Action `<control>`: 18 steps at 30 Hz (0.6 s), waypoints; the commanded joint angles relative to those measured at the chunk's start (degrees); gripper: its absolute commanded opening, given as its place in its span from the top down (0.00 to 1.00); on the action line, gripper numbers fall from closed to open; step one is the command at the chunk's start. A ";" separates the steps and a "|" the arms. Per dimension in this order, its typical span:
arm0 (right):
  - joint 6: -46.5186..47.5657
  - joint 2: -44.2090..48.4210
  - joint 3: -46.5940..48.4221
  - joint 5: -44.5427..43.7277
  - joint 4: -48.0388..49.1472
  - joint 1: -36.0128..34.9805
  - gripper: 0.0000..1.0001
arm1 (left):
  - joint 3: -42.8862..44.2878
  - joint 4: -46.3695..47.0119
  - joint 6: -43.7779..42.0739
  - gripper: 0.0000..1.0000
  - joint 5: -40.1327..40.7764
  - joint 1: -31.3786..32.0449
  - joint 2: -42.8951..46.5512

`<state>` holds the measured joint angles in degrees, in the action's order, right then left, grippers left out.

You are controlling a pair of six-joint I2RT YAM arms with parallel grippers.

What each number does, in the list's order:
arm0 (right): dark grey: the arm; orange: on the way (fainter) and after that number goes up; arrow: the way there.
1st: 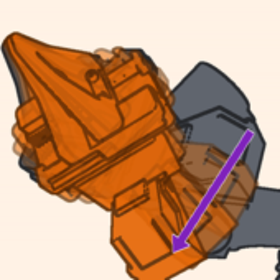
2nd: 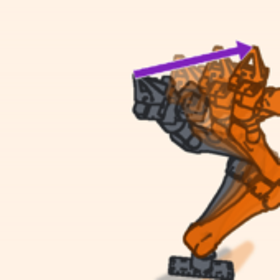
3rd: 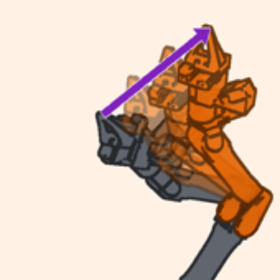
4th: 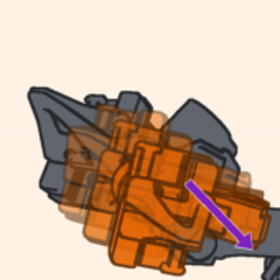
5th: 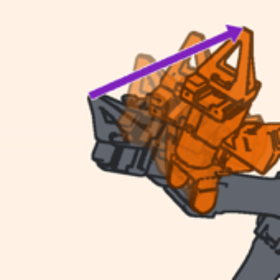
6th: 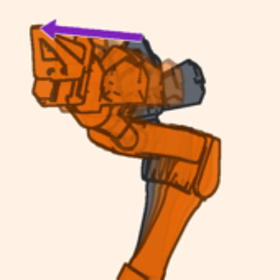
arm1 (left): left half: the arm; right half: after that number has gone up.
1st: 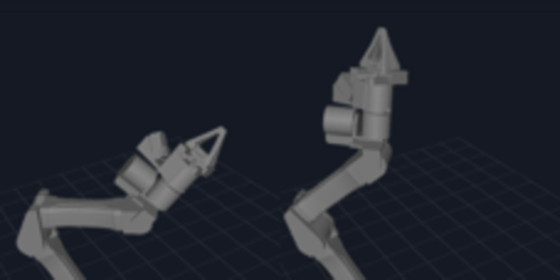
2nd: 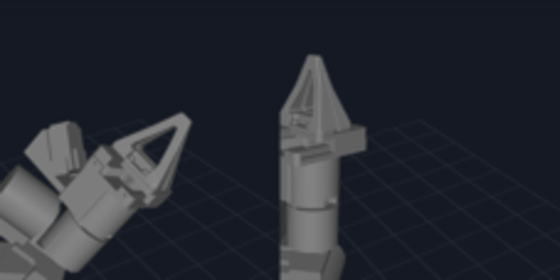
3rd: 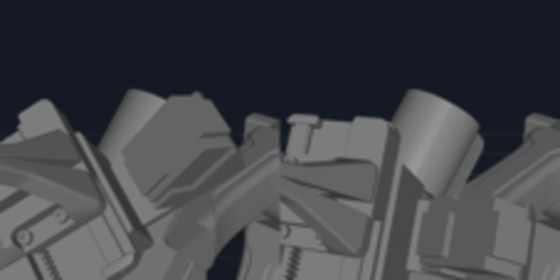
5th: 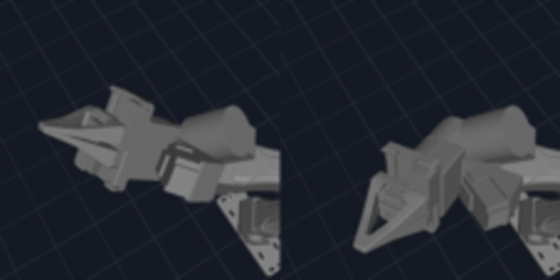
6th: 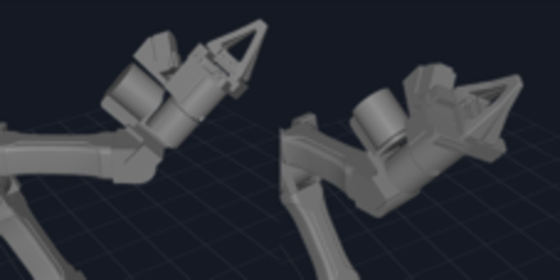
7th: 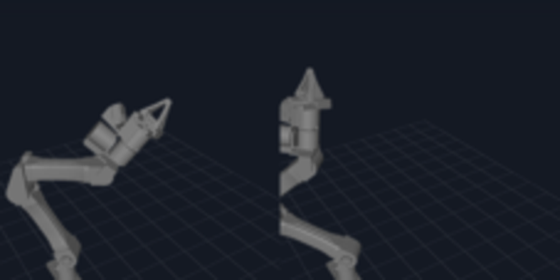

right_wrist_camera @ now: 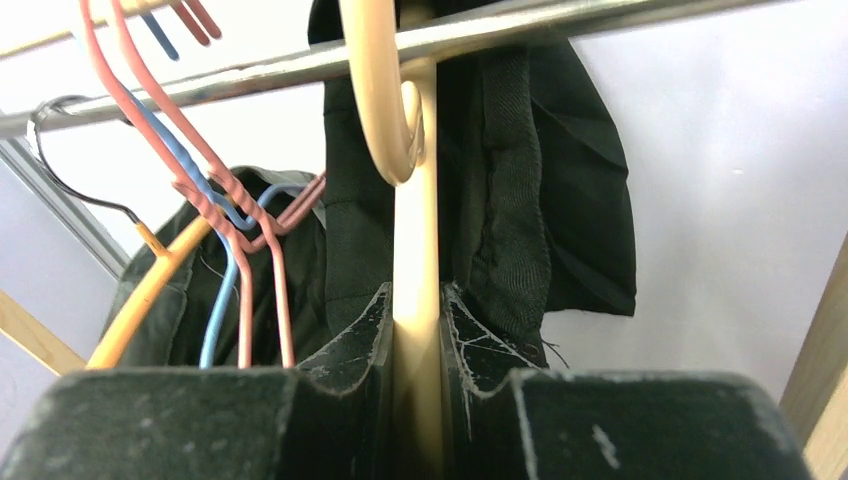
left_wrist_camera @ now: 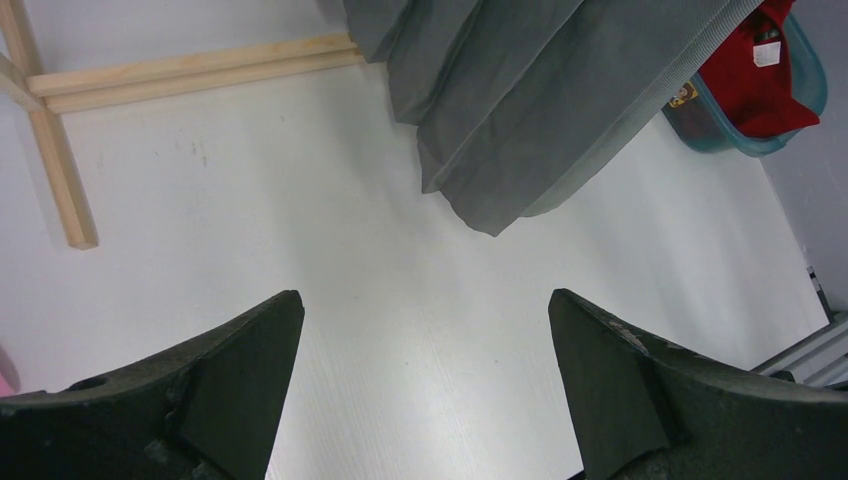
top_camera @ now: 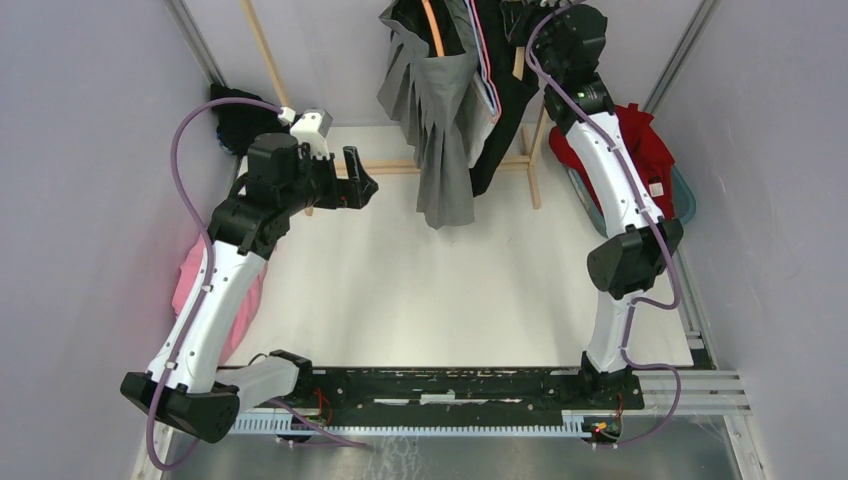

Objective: Place the skirt on the hanger
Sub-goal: Place the hanger at the clothesline.

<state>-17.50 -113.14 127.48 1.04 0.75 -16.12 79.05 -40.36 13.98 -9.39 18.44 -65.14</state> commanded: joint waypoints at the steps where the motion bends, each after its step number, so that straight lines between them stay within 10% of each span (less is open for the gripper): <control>1: -1.81 -1.72 10.34 -0.10 4.68 0.28 0.99 | 2.27 1.54 -0.80 0.01 0.11 -0.24 -0.20; 18: -5.12 -9.72 23.55 1.85 -4.52 1.39 0.99 | 1.87 2.13 -0.49 0.01 -0.43 -0.24 -0.25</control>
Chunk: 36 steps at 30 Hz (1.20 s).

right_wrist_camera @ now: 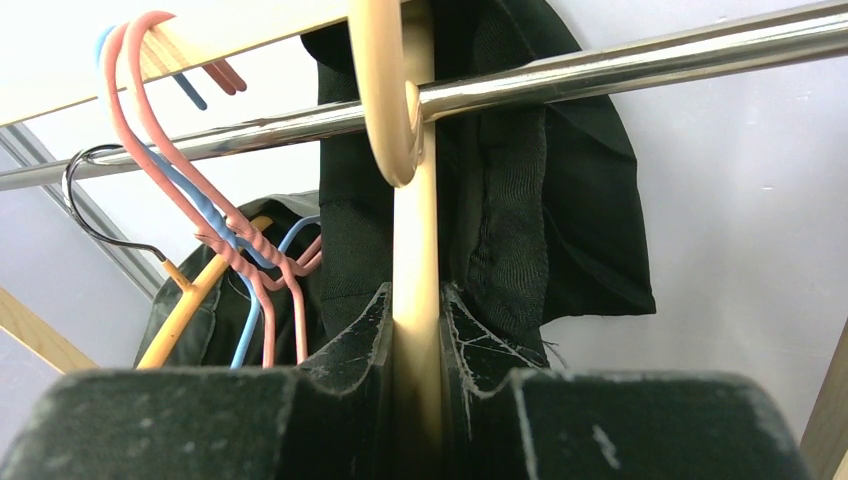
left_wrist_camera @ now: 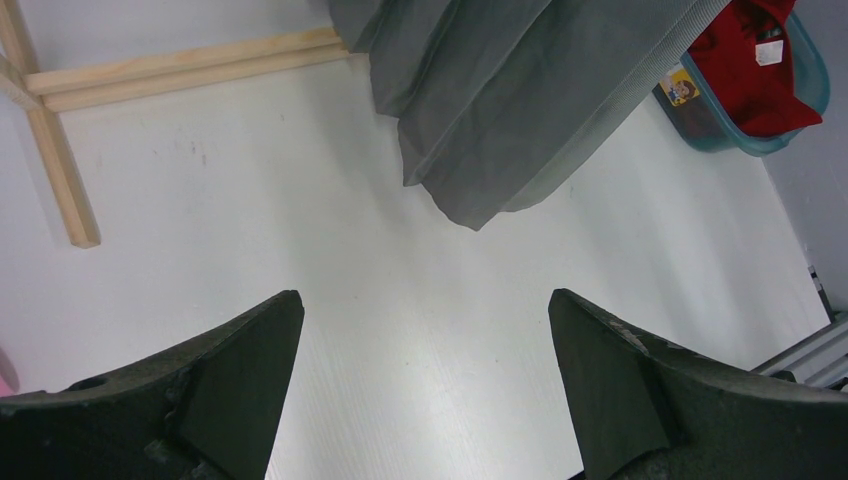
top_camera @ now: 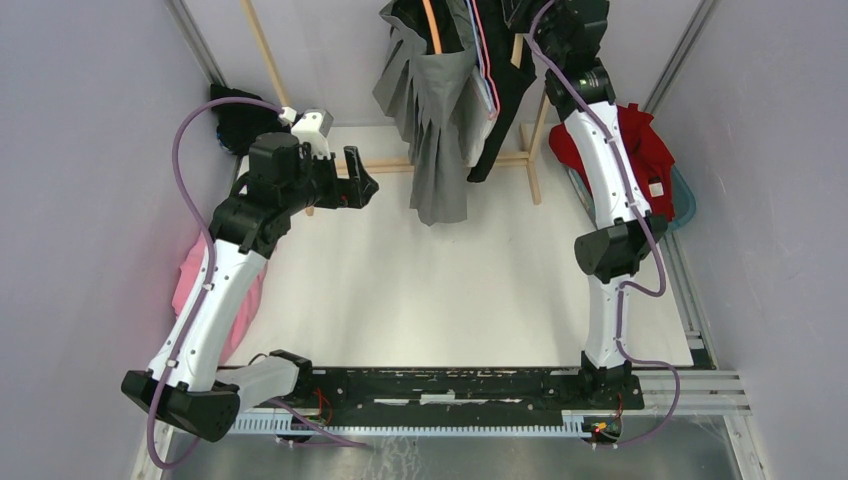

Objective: Place the skirt on the hanger
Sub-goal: Place the hanger at the clothesline.

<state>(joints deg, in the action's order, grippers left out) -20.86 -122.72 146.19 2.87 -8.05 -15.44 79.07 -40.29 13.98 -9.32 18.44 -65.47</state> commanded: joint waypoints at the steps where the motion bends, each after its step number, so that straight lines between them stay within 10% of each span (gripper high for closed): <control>1: -1.93 -0.32 4.64 0.24 4.08 0.76 0.99 | 1.72 2.13 -0.45 0.01 -0.60 -0.24 0.13; 36: -1.11 -4.85 2.96 7.06 -11.33 3.07 0.99 | 0.23 3.73 0.34 0.00 -2.27 -0.24 0.08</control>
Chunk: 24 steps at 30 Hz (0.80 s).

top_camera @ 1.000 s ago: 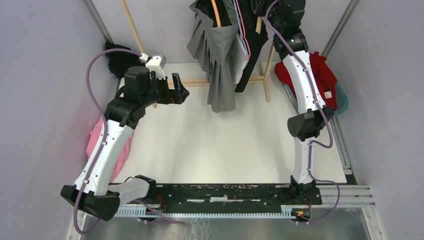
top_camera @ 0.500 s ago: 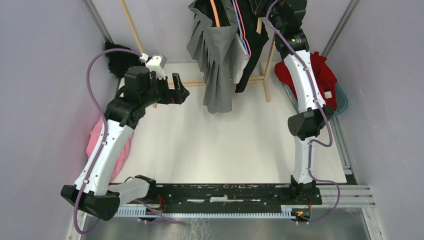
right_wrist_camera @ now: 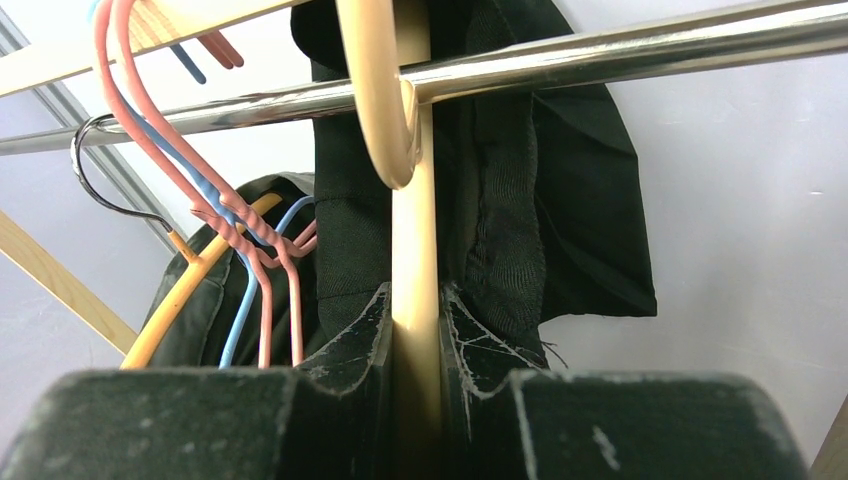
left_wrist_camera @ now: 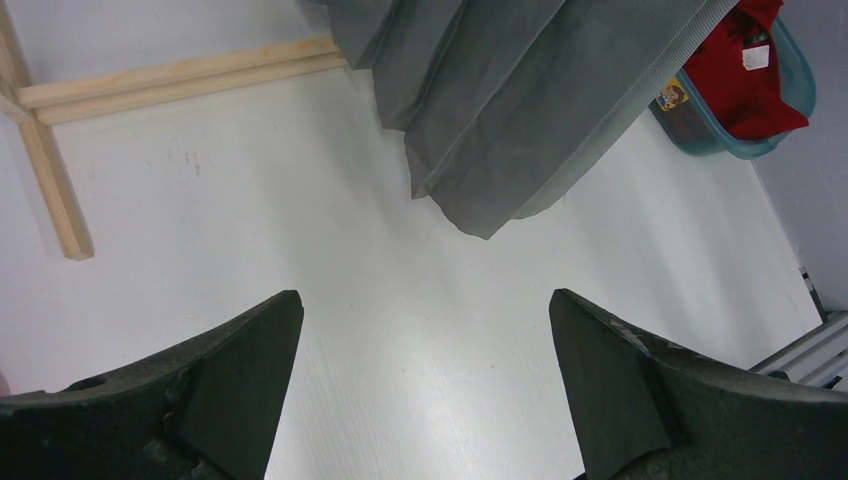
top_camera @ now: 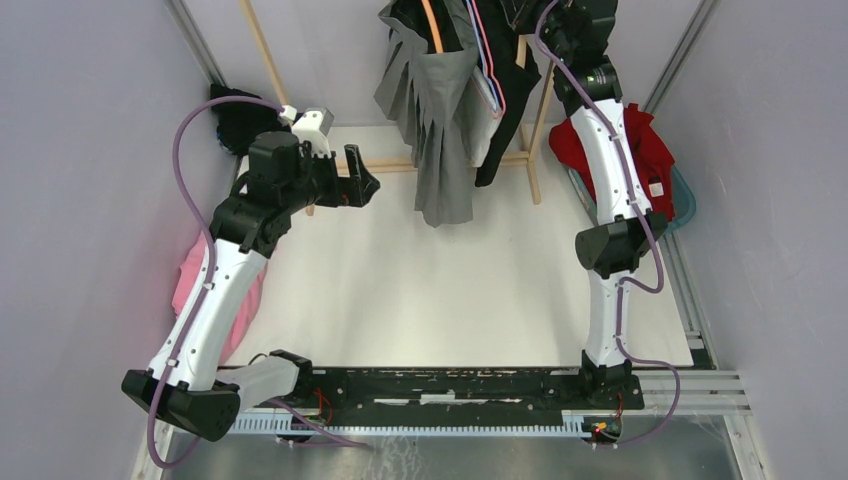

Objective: Place the skirt on the hanger
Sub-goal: Place the hanger at the clothesline.

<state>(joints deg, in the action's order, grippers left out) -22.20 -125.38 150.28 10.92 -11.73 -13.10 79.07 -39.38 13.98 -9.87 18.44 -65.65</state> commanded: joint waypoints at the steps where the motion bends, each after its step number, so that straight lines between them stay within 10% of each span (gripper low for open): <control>1: 0.34 -2.15 -1.13 -1.05 -8.08 0.83 0.98 | 0.21 2.78 0.35 0.00 -1.72 -0.23 0.26; 12: 2.97 1.14 -4.97 -4.87 -12.44 1.33 0.84 | 0.51 2.88 0.26 0.00 -2.03 -0.24 -0.33; 15: 4.35 2.06 -3.86 -6.18 -14.62 1.38 0.98 | 0.47 2.99 0.26 0.00 -2.17 -0.25 -0.29; 24: 5.83 13.01 -19.77 -5.02 -0.92 1.35 0.98 | 0.22 3.47 0.26 0.01 -2.52 -0.24 -0.38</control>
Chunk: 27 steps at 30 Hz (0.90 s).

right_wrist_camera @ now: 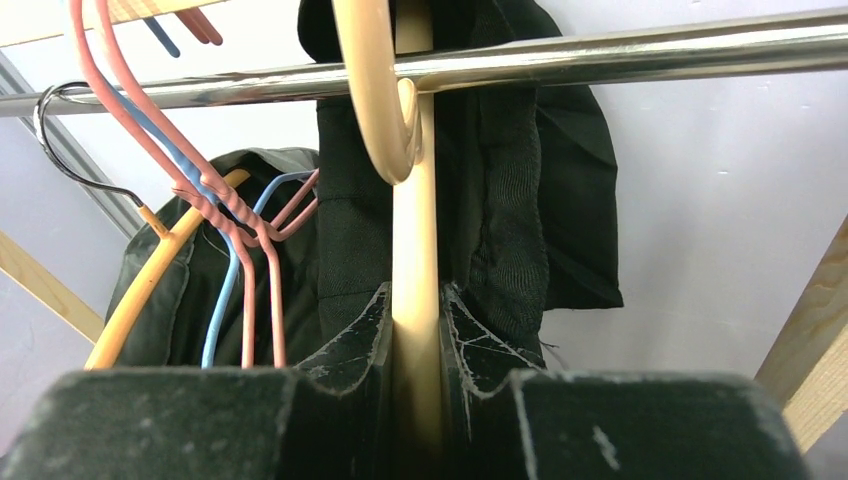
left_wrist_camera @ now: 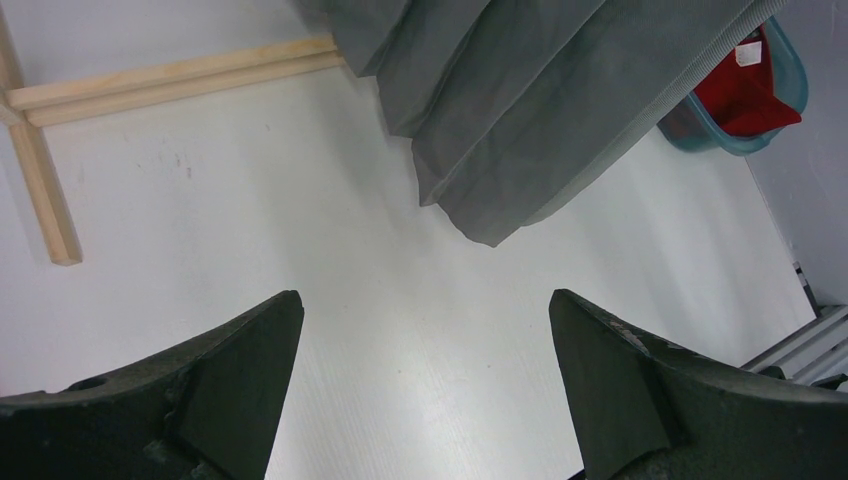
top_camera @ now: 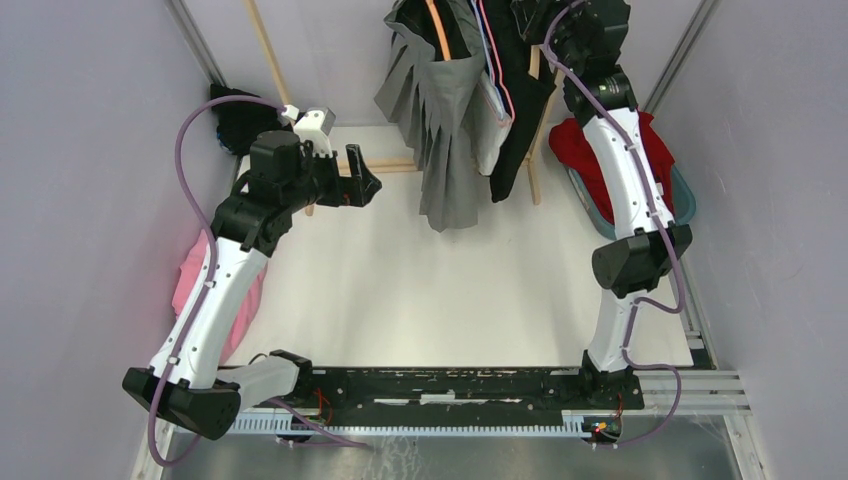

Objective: Place the skirt on the hanger
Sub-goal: Place the hanger at the clothesline.

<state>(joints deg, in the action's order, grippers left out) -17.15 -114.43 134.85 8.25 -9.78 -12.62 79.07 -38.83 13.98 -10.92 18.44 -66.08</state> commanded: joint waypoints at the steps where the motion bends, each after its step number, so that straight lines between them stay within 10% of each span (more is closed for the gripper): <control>1: 0.61 2.85 -5.78 -2.21 -1.68 0.85 0.99 | 0.18 2.95 0.26 0.01 -1.47 -0.24 0.08; 27: 2.15 17.16 -23.32 -0.30 9.06 0.74 0.98 | -1.67 4.63 0.93 0.02 -3.35 -0.24 0.09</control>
<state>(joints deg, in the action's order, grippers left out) -15.94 -98.87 111.83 8.14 -2.22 -12.23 77.45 -37.39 13.98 -12.51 18.44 -66.08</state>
